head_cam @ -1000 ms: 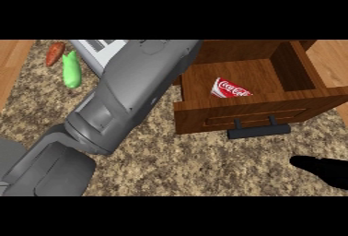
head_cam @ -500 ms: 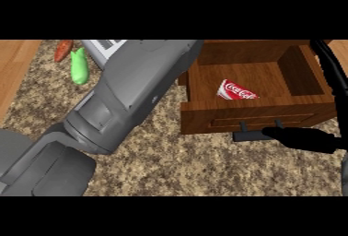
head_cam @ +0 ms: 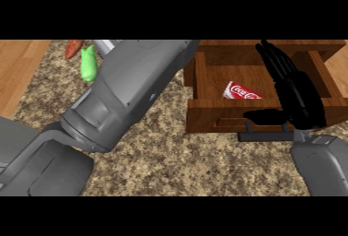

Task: Pick up the can, place it into the drawer and close the drawer

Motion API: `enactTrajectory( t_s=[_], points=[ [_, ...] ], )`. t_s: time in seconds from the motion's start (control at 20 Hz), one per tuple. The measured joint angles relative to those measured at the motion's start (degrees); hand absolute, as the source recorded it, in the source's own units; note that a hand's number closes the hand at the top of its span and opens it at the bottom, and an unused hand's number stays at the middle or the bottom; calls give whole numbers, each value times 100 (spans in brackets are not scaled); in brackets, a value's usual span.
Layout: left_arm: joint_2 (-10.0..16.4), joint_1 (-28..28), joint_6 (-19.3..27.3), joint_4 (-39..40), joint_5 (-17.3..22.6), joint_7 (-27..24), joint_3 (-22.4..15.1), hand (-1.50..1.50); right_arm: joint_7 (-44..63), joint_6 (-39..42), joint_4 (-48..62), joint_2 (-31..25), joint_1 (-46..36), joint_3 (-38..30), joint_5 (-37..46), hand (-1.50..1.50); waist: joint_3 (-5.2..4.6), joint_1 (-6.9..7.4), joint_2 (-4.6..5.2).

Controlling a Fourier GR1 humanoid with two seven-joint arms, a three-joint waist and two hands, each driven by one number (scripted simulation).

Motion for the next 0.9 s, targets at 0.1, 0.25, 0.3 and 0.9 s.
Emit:
enactTrajectory(
  t_s=[0.1, 0.25, 0.3, 0.9],
  points=[
    [0, 87, -47, -37, -1, -60, 47, -150, -89, -270, 486, 126, -204, 108, 297, -150, 0, 47, -9],
    [120, 177, -113, -109, -39, -33, 85, -150, -254, -600, 1265, 255, -548, 123, 573, -150, -2, 104, -27],
    [115, 195, -75, -156, -59, -3, 82, -150, -333, -769, 1554, 299, -630, 114, 670, -150, -3, 132, -36],
    [758, 613, -354, -741, -276, 485, 35, -150, -476, -2515, 4409, 759, -2245, -359, 1452, -150, -3, 344, -58]
  ],
)
